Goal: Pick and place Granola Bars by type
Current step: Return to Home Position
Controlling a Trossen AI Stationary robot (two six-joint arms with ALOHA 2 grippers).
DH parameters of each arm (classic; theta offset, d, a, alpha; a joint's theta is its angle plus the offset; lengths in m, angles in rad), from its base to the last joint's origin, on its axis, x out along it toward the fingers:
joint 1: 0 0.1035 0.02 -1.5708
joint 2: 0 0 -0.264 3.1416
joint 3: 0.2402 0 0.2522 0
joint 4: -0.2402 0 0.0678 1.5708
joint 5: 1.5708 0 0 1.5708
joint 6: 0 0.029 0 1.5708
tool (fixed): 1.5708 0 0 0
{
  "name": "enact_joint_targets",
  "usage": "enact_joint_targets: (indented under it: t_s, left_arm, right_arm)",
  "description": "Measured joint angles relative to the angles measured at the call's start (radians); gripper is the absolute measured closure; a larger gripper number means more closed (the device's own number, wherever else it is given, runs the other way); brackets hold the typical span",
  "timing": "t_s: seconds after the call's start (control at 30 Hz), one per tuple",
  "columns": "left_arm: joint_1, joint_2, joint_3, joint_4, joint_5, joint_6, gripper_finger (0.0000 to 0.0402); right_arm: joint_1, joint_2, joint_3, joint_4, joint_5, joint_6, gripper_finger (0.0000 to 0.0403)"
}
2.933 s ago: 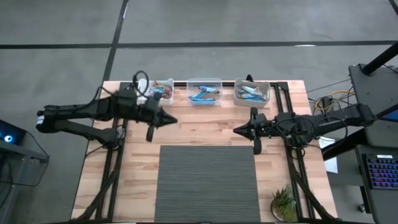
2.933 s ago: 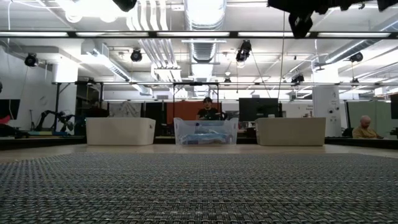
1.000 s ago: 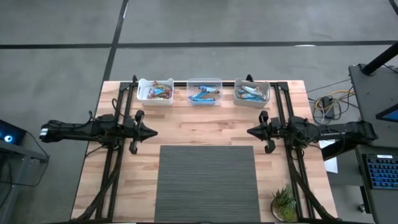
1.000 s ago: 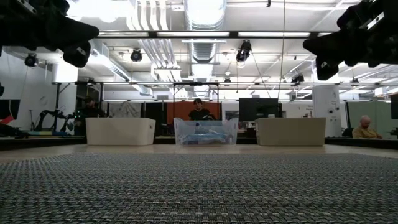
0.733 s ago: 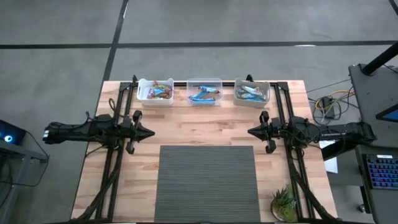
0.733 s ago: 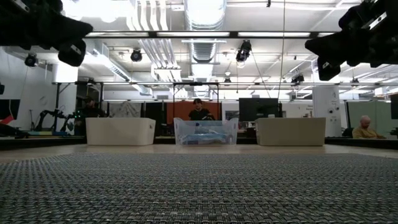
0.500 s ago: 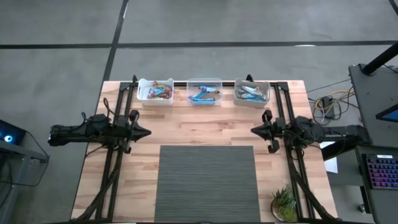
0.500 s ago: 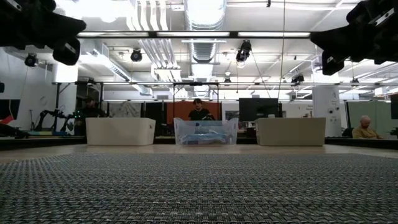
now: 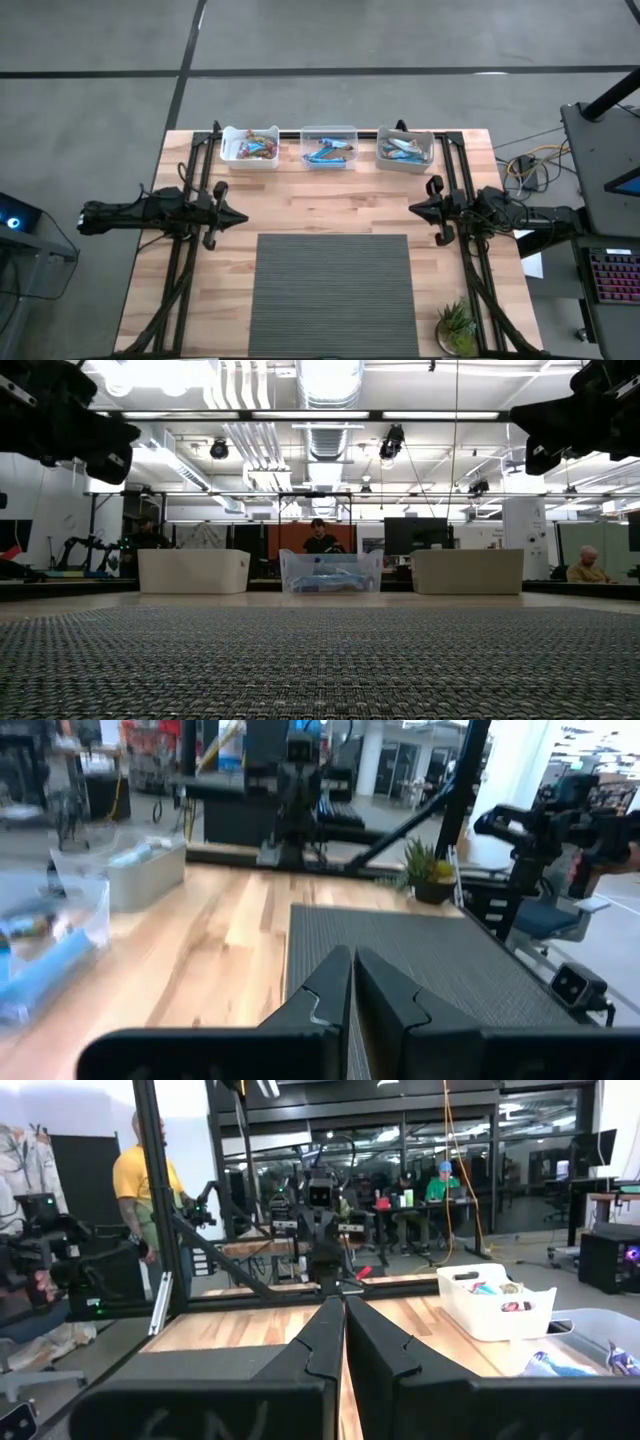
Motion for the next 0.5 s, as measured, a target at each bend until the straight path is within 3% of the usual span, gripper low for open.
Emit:
enact_joint_targets:
  t_s: [0.5]
  left_arm:
    - [0.000,0.000,-0.079,0.088,-0.005,-0.015,0.0399]
  right_arm:
    - [0.000,0.019,0.000,-0.080,-0.001,-0.001,0.0394]
